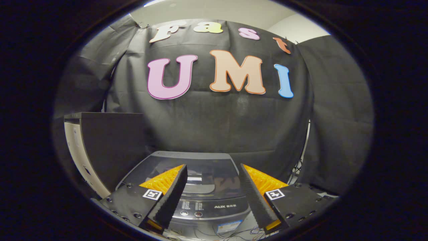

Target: Put the clothes into the washing machine and then close the washing machine lid.

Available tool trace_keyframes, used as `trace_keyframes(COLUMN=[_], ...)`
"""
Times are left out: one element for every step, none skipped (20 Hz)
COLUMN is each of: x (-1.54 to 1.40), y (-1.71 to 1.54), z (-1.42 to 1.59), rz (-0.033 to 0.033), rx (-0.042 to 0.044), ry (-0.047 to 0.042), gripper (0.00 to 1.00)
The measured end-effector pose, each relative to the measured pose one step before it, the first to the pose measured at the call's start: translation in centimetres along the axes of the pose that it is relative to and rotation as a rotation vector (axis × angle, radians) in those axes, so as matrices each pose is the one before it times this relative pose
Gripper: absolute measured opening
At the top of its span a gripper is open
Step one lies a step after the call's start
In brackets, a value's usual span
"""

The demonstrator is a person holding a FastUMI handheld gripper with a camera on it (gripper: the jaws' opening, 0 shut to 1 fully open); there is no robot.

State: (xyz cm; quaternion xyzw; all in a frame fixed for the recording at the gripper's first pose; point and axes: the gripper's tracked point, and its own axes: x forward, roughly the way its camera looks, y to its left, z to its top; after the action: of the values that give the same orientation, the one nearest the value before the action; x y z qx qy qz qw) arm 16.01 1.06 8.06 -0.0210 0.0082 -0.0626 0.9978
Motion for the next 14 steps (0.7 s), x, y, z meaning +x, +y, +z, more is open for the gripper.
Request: trace_keyframes(x=[-0.570,-0.423,-0.253,-0.287,-0.317,-0.293,-0.261,-0.264,-0.246,-0.395,-0.396,-0.371,-0.482,-0.369], y=[-1.023,-0.989,-0.724,-0.443,-0.210,-0.308,-0.270,-0.312,-0.217,-0.087,-0.082,-0.038,0.101,0.103], z=[-0.513,-0.616,-0.509,-0.377,-0.124,-0.169,-0.202,-0.440,-0.423,-0.702,-0.821,-0.843,-0.672,-0.775], rz=[-0.01349,-0.01491,-0.00866,-0.00263,0.00681,0.00575,0.00270,0.00183,0.00423,0.00748,0.00830,0.01140,0.01178,0.01253], rx=[-0.00081,-0.00505,-0.00258,0.00254,0.00782,0.01195,0.01179,0.00935,0.00328,0.00064,-0.00066,0.00103,0.00314,0.00551], ry=[-0.00833,-0.00836,-0.01019,-0.01564,-0.02156,-0.02163,-0.01641,-0.01045,-0.00298,0.01100,0.01952,0.01764,0.01498,0.01647], gripper=[0.96,0.96,0.96,0.96,0.96,0.96,0.96,0.96,0.96,0.96,0.96,0.96,0.96,0.96])
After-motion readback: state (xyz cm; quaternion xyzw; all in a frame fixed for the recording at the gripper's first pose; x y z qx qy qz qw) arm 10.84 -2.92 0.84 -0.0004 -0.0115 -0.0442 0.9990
